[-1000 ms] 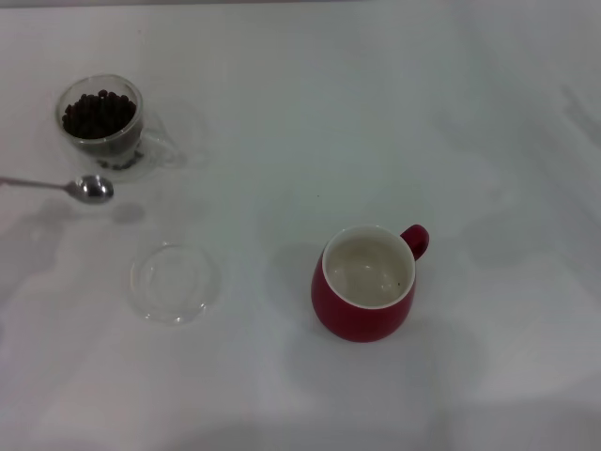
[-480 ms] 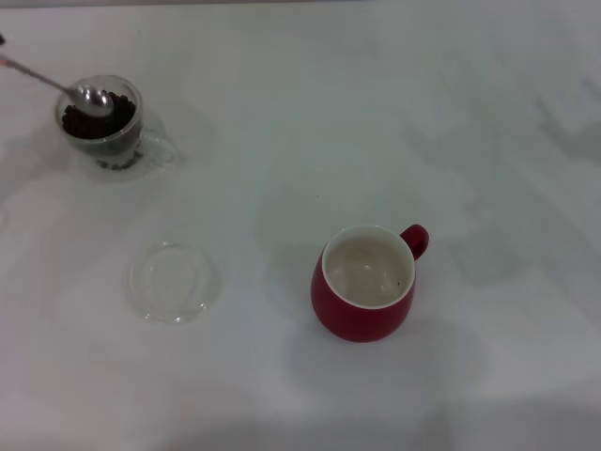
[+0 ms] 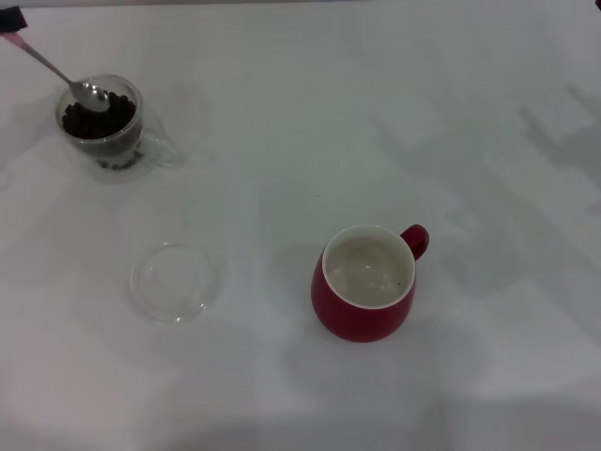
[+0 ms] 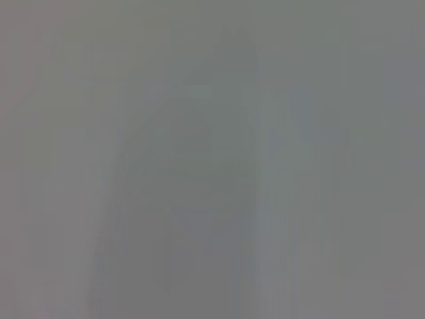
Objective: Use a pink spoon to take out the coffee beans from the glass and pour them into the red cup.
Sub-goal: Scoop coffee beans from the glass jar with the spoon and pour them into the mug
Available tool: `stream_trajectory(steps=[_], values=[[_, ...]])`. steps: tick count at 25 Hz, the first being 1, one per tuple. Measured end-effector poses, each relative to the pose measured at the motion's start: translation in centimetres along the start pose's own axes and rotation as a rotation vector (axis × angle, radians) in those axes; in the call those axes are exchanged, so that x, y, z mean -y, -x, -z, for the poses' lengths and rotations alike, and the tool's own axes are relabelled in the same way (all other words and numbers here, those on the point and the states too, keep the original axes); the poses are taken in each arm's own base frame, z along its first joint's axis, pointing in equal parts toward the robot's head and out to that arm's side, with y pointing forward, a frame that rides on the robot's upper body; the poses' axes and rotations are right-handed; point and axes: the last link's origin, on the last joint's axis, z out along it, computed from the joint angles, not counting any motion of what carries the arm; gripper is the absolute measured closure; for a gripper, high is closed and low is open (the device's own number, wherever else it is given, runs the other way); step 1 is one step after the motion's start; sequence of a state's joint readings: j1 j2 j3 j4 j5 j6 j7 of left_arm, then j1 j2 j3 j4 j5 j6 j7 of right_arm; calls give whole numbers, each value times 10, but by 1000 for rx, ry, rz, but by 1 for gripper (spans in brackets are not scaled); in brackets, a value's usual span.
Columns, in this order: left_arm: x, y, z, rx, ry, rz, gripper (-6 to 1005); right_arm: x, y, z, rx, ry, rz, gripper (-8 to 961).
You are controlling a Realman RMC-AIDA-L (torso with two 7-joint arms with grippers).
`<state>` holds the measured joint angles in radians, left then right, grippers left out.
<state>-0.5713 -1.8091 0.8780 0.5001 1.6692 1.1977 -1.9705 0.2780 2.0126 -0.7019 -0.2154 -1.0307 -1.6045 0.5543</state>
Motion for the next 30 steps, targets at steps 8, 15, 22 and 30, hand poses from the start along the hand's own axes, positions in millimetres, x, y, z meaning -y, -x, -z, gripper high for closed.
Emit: stream_trajectory(steps=[8, 15, 22, 30], values=[[0, -2, -12, 51, -44, -7, 874, -1, -1, 0, -2, -1, -7, 109], [3, 6, -18, 59, -84, -14, 873, 0, -2, -1, -8, -3, -8, 109], [6, 15, -25, 68, -127, -13, 872, 0, -3, -3, -15, -5, -11, 109], [4, 24, -31, 55, -125, 27, 874, 2, -6, -10, -36, -13, -11, 109]])
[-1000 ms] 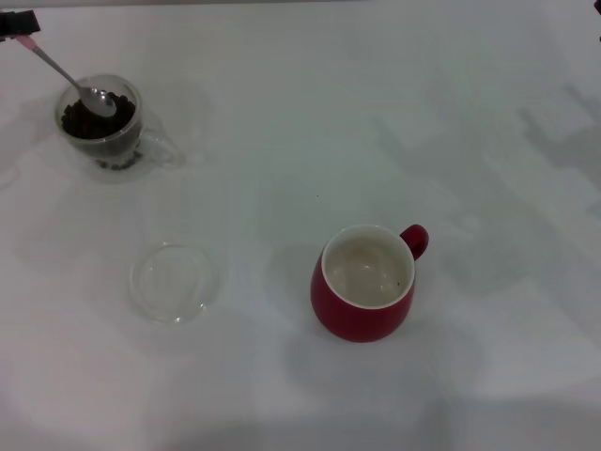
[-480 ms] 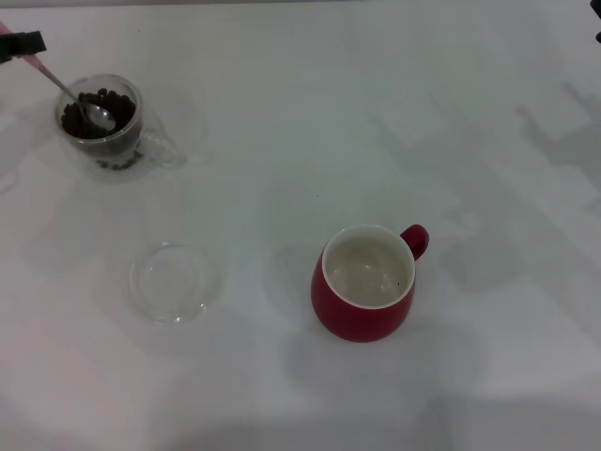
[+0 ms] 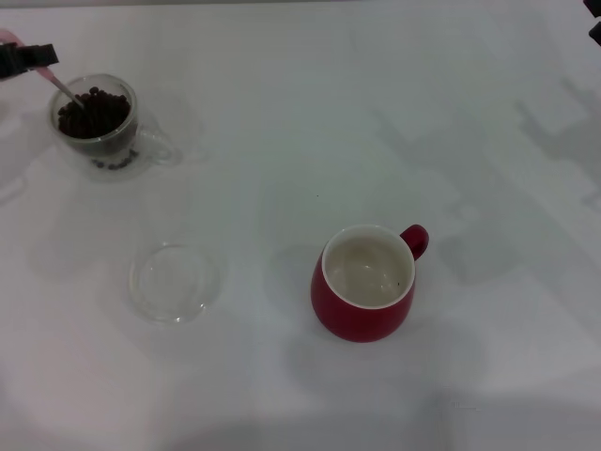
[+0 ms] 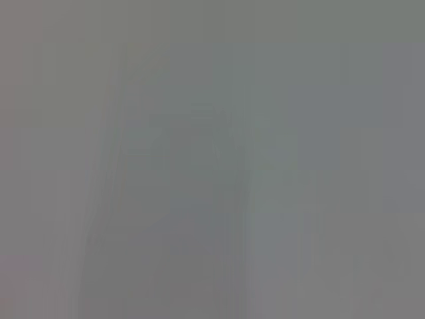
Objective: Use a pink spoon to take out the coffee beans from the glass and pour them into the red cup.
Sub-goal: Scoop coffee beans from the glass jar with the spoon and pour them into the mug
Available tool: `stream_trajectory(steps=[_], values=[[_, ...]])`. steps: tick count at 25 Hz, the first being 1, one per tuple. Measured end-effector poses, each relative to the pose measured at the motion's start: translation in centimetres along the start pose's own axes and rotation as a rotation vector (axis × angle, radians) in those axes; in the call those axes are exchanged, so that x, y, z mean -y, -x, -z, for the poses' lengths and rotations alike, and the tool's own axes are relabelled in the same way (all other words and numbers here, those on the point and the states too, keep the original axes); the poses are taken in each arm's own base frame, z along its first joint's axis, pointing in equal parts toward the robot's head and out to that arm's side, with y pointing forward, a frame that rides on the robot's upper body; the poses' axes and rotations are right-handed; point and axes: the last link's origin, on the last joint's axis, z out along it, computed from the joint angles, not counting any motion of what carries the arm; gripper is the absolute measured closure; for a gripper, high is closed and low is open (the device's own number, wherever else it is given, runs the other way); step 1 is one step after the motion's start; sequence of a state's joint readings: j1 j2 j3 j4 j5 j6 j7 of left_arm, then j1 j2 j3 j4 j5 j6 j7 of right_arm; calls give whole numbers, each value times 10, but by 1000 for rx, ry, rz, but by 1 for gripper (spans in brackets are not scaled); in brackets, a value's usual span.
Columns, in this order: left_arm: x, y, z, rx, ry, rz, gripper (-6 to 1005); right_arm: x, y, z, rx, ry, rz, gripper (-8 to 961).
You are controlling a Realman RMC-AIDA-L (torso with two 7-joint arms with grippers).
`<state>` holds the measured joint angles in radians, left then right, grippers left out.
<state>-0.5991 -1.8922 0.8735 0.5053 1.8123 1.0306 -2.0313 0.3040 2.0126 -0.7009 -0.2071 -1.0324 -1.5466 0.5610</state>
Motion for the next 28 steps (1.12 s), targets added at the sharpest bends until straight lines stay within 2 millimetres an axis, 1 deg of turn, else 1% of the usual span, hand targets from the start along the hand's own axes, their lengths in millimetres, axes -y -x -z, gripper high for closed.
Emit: stream_trajectory(steps=[5, 12, 16, 17, 20, 28], values=[[2, 6, 4, -46, 17, 71, 873, 1, -1, -4, -10, 2, 5, 109], [11, 22, 15, -92, 24, 205, 874, 2, 1, -7, -6, 9, 14, 108], [15, 30, 18, -108, 25, 250, 873, 3, 2, -9, -3, 12, 20, 108], [18, 36, 22, -126, 25, 292, 873, 3, 2, -10, -2, 13, 21, 108], [22, 43, 26, -154, 33, 347, 873, 2, 3, -12, 2, 18, 22, 108], [23, 52, 43, -233, 94, 427, 873, 3, 2, -18, -8, 19, 26, 108]])
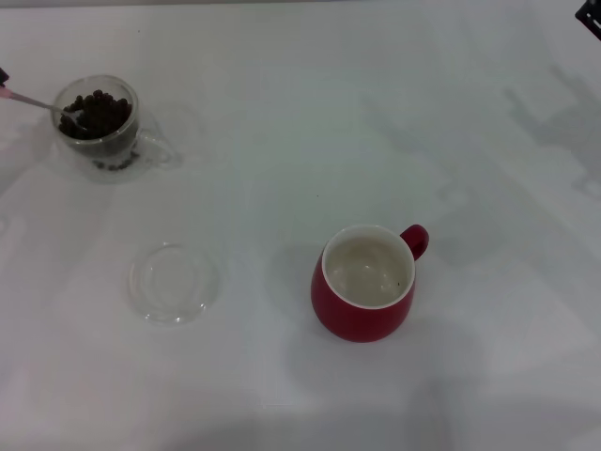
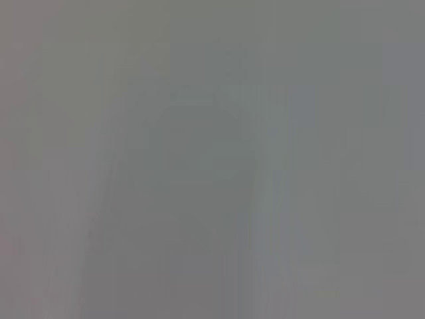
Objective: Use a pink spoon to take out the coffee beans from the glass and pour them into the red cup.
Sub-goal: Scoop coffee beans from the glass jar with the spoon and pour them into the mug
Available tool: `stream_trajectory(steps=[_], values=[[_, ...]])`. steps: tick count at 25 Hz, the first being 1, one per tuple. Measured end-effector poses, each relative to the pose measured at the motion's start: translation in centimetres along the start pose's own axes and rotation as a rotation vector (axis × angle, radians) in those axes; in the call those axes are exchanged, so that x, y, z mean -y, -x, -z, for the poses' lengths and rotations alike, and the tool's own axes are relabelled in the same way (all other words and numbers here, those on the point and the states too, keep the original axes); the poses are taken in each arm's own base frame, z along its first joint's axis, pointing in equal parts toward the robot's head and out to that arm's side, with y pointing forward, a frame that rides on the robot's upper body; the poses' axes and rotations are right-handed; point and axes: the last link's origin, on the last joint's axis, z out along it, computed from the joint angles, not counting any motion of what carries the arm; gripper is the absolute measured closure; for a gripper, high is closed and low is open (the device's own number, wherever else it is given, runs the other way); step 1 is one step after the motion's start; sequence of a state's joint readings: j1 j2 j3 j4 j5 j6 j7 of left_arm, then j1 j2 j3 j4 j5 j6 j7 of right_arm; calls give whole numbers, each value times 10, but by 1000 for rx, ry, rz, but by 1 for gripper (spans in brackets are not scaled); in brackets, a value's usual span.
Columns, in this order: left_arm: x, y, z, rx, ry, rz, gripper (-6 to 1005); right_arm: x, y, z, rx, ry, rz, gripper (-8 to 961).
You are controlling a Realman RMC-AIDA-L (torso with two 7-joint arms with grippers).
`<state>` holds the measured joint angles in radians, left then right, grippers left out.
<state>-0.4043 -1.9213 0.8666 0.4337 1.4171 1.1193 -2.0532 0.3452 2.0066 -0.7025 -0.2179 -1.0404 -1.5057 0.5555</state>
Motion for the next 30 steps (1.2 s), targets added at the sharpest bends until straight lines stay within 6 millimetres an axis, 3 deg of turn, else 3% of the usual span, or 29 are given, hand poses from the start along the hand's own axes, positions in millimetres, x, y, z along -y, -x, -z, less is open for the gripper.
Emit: stream_trajectory(steps=[11, 17, 23, 30], values=[[-3, 8, 25, -82, 124, 47, 874, 4, -1, -4, -17, -9, 12, 109], [-13, 13, 28, -79, 207, 19, 874, 4, -1, -8, -23, -3, 18, 109], [-28, 19, 20, -26, 284, -4, 873, 5, 0, -10, -24, 0, 22, 109], [-48, 30, -7, 85, 349, 0, 874, 5, 1, -12, -20, 2, 28, 109]])
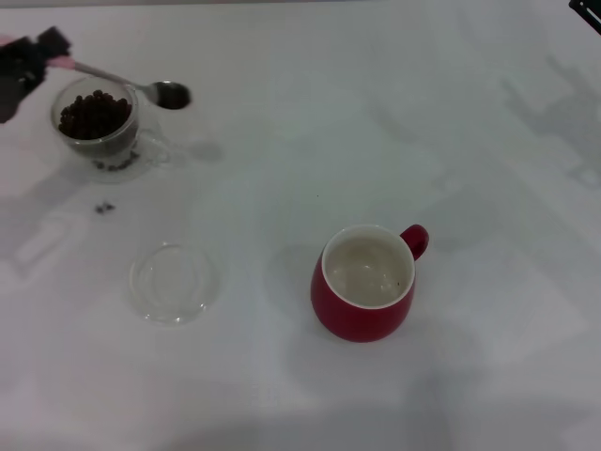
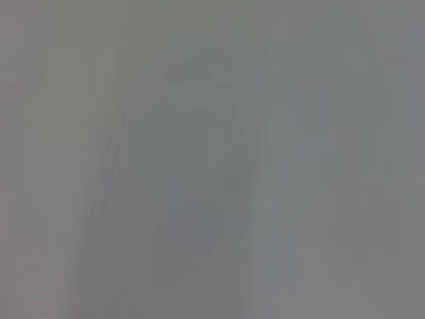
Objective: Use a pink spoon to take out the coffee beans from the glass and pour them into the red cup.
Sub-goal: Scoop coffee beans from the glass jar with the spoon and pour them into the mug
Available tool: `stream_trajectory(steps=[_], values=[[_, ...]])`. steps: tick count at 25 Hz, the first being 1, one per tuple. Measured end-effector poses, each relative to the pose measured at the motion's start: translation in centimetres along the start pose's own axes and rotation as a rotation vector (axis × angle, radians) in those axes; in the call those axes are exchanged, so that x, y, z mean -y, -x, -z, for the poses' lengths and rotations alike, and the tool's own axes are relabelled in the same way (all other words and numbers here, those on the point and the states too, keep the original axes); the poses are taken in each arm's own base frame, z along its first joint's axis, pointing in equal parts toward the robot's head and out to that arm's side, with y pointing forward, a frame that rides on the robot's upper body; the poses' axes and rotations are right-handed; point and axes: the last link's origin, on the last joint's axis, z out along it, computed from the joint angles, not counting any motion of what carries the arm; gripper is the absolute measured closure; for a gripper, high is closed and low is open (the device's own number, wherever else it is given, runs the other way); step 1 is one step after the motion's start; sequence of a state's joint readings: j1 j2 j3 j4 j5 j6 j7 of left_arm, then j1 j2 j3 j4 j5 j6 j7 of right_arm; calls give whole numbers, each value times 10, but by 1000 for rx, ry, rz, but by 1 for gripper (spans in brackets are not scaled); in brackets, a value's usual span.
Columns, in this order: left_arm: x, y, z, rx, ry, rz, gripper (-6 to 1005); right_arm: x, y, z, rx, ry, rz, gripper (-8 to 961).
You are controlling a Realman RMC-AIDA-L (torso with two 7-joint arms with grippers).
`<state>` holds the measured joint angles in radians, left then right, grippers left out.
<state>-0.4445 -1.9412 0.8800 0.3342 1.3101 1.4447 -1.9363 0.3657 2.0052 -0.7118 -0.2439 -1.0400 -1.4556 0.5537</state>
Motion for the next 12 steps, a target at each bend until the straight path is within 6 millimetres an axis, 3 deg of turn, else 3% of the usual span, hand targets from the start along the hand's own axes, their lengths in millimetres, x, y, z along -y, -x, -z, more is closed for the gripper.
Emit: stream_trajectory(steps=[12], values=[[-24, 16, -52, 192, 102, -12, 873, -1, 0, 0, 1, 0, 4, 108]])
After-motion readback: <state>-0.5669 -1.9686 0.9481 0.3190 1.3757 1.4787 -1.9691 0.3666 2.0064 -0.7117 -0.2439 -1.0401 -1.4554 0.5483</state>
